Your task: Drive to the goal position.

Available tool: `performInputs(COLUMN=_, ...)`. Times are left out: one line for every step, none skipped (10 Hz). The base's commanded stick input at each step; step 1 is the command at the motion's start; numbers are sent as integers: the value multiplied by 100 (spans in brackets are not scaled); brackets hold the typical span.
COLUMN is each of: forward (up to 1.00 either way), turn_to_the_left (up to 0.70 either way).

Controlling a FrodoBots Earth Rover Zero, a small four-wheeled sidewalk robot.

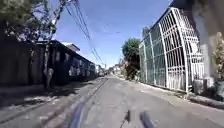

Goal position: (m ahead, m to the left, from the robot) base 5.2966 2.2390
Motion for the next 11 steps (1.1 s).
performInputs(forward=100, turn_to_the_left=0)
performInputs(forward=100, turn_to_the_left=0)
performInputs(forward=100, turn_to_the_left=0)
performInputs(forward=100, turn_to_the_left=0)
performInputs(forward=100, turn_to_the_left=0)
performInputs(forward=100, turn_to_the_left=0)
performInputs(forward=100, turn_to_the_left=0)
performInputs(forward=100, turn_to_the_left=0)
performInputs(forward=100, turn_to_the_left=0)
performInputs(forward=100, turn_to_the_left=0)
performInputs(forward=100, turn_to_the_left=0)
